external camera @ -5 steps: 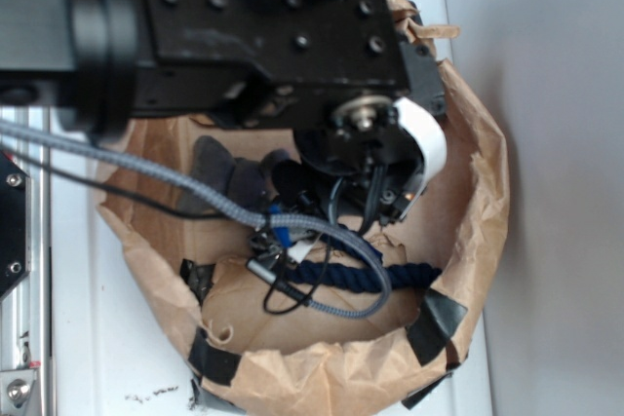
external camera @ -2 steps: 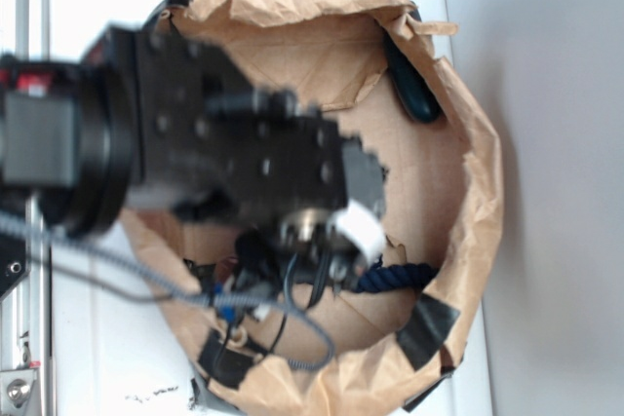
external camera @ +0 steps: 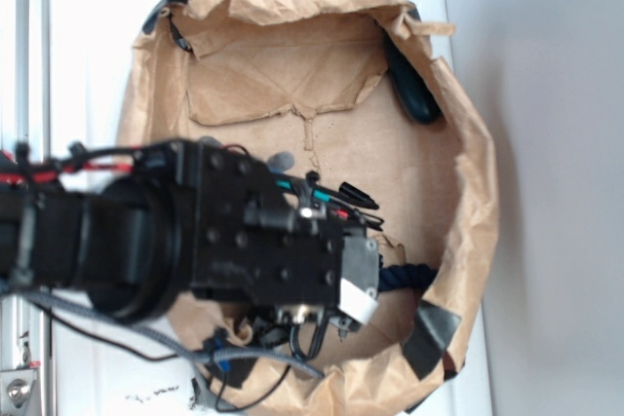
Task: Grab the blue rope.
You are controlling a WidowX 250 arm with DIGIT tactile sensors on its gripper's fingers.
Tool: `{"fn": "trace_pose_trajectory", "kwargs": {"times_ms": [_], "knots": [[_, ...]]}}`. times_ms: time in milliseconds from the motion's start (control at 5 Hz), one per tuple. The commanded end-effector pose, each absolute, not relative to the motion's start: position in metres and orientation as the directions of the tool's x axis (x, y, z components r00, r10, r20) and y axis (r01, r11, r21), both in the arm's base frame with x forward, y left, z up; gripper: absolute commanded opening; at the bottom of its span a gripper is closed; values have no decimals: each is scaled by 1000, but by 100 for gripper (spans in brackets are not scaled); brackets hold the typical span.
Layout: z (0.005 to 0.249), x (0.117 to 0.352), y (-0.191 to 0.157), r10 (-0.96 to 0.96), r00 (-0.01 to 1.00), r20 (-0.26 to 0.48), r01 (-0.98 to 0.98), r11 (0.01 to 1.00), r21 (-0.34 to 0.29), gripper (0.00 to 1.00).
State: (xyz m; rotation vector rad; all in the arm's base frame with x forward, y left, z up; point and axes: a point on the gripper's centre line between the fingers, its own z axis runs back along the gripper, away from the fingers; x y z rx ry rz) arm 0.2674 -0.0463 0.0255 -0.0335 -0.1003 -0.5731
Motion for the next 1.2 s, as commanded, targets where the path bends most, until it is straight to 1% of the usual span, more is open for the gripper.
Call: {"fn": "trace_pose_trajectory", "kwargs": {"times_ms": [0, 400, 600, 800, 1000], "knots": [[25, 265, -56, -565, 816, 124, 570, 822, -9, 0], [23, 264, -59, -553, 816, 171, 564, 825, -23, 0], [24, 265, -58, -547, 813, 198, 561, 827, -19, 0], [74, 275, -8, -521, 816, 252, 543, 839, -23, 0], [110, 278, 27, -523, 803, 286, 548, 836, -9, 0]]}}
